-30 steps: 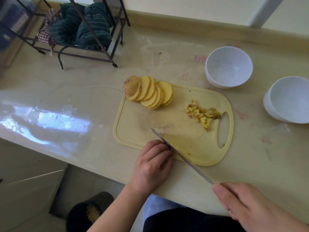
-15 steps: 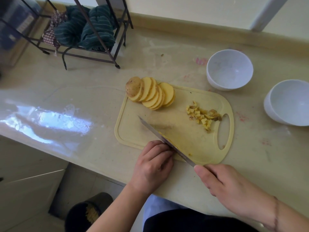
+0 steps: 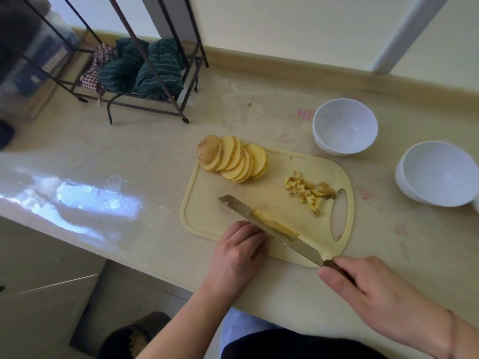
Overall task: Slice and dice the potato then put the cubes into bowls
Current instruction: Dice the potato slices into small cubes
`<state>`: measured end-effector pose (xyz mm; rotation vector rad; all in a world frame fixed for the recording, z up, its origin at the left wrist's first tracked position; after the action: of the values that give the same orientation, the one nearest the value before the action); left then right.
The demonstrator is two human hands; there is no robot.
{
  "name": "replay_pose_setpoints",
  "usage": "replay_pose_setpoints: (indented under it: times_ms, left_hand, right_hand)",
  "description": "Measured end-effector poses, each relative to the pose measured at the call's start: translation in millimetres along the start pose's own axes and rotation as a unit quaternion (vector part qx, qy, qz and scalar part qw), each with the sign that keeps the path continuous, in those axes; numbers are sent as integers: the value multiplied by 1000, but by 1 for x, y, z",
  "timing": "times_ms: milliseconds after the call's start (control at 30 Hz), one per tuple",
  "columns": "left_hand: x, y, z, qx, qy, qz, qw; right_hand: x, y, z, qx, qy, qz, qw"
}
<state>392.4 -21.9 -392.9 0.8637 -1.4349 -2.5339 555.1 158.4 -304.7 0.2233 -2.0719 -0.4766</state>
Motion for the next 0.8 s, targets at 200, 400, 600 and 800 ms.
replay_pose_setpoints:
  times_ms: [200,400,600,800]
  left_hand:
    - [10,28,-15,-22,14,-43,999]
    - [-12,81,-2,-88,12,-61,994]
    - [-22,57,39,266,-43,125,955]
    - [-23,54,50,337,-64,143,928]
  right_hand:
    - [-18,4,-15,-73,49,-259,962]
    - [-32,-15,-17,-128,150,-362,911]
    - [-37,-32,-15,-179,195,-354,897]
    - [-35,-33,-14,-169,200,-372,890]
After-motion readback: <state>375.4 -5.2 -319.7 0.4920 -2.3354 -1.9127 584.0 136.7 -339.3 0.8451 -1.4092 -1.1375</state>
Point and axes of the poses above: each hand's wrist, its own z-axis towards the middle knuckle, its own y-axis out of the back of the hand, x = y × z, the point moved 1 cm from there along z, towards the middle knuckle, and after that the axes turned 11 degrees about z, right-handed, at the moved point
